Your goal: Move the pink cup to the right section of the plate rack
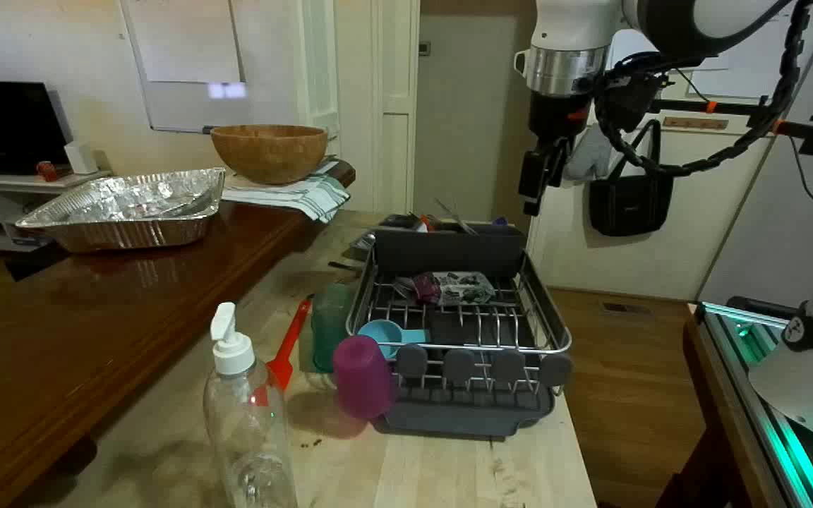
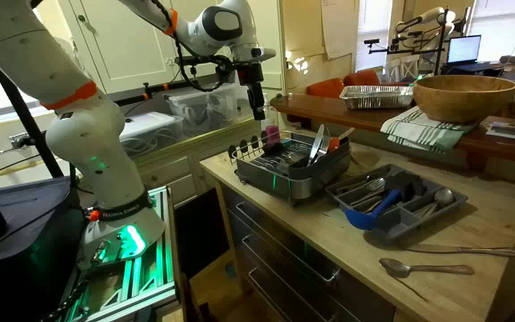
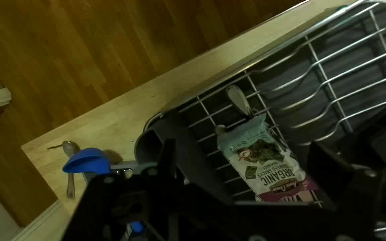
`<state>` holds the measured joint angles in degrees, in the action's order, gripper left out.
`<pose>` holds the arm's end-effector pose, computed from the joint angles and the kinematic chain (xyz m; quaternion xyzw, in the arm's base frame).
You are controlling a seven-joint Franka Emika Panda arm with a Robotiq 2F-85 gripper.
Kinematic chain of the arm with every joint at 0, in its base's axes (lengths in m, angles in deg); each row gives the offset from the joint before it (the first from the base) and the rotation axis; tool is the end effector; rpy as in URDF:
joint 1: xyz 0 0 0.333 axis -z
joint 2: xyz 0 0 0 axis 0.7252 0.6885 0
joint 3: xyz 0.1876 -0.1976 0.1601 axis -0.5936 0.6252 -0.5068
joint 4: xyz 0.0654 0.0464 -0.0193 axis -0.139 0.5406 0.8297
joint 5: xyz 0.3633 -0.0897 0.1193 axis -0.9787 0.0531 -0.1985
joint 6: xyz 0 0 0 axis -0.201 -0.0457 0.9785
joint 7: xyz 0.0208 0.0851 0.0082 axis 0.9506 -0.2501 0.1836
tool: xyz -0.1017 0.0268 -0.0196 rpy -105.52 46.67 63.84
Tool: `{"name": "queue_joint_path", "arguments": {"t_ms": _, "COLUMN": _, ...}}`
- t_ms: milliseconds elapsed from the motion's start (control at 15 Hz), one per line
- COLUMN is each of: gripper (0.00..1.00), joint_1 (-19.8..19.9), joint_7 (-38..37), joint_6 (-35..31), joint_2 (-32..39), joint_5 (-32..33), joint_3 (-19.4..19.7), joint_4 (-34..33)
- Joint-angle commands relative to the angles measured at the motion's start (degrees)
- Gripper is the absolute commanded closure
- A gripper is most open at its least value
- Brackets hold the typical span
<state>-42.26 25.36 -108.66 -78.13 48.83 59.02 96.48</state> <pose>0.4257 0.0720 0.4105 0.9854 -0.0918 0.0209 0.1422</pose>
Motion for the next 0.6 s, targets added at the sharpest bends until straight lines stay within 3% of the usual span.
{"name": "queue_joint_path", "arguments": {"t_ms": 0, "gripper": 0.0, "joint_1": -1.85, "joint_7": -0.48, "joint_6": 0.24, "joint_2": 0.17, "joint_5": 0.63, "joint_3": 1.77, "joint_4": -0.1}}
{"name": "queue_joint_path", "arguments": {"t_ms": 133, "gripper": 0.0, "joint_1": -1.85, "joint_7": -0.48, "joint_6": 0.24, "joint_2": 0.17, "joint_5": 0.63, "joint_3": 1.77, "joint_4": -0.1}}
{"name": "queue_joint_path", "arguments": {"t_ms": 533, "gripper": 0.0, "joint_1": -7.34, "joint_7": 1.42, "joint_6": 0.47, "joint_2": 10.92, "joint_5": 6.1, "joint_3": -2.57, "joint_4": -12.48}}
